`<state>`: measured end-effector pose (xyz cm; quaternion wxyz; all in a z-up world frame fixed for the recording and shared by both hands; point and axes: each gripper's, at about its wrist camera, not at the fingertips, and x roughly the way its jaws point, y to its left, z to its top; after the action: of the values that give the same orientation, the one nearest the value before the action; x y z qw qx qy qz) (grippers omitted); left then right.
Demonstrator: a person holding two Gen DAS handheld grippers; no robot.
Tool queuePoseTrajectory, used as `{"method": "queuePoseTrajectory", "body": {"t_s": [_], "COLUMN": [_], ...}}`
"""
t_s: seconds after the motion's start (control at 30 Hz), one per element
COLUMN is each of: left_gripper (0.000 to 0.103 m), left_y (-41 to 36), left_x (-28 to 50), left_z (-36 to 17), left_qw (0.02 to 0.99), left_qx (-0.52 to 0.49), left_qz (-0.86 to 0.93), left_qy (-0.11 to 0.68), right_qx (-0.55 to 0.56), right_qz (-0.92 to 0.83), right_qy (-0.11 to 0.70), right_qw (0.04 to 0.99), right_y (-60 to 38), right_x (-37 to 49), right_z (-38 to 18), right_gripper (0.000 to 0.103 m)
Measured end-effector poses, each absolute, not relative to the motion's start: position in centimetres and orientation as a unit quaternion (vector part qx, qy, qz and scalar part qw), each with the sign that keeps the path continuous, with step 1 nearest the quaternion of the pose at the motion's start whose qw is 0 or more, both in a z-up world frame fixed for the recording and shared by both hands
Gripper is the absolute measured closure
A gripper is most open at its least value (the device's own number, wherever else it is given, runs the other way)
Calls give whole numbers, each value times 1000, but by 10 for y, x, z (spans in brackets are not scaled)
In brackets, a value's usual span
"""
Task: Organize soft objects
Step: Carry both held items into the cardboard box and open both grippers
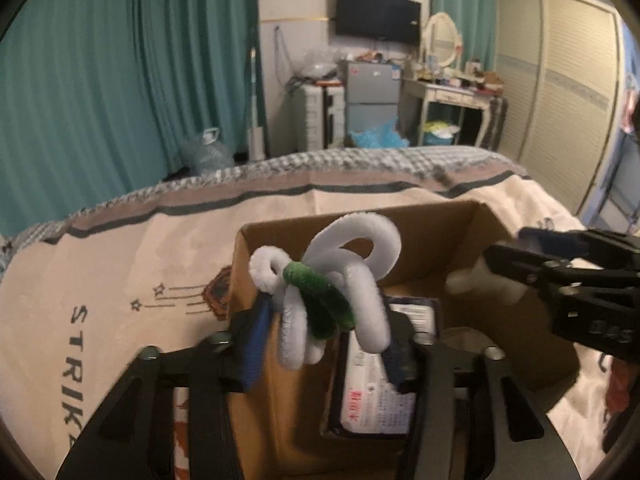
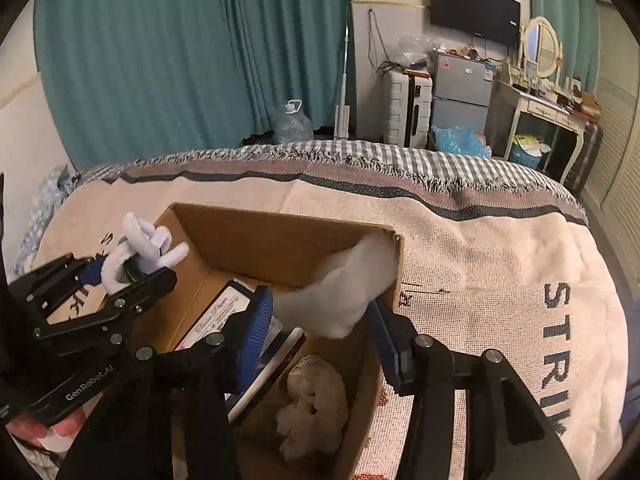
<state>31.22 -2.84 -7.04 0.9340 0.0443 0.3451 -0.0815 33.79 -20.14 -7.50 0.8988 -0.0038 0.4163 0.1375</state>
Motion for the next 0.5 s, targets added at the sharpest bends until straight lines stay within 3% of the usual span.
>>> {"method": "queuePoseTrajectory", "body": {"t_s": [0.03, 0.07, 0.27, 0.5], "left_gripper": [33, 31, 30, 28], "left_y": [-29, -30, -26, -18], "left_x": [312, 311, 282, 209], "left_z": [-69, -65, -15, 83], "left_qw": [935, 937, 946, 964], "left_qx": [47, 50, 56, 37], "left_qz": [-76, -72, -71, -82], "left_qy": [343, 340, 311, 248], "right_qx": [-3, -3, -2, -18], "right_qz": [138, 136, 132, 124], "right_qy": [414, 411, 375, 319], "right_qw": [900, 901, 917, 939], "right_y": [-202, -203, -213, -221], "right_x": [337, 335, 306, 231], "right_z": [-73, -69, -8, 98], "right_gripper": [52, 48, 44, 36]}}
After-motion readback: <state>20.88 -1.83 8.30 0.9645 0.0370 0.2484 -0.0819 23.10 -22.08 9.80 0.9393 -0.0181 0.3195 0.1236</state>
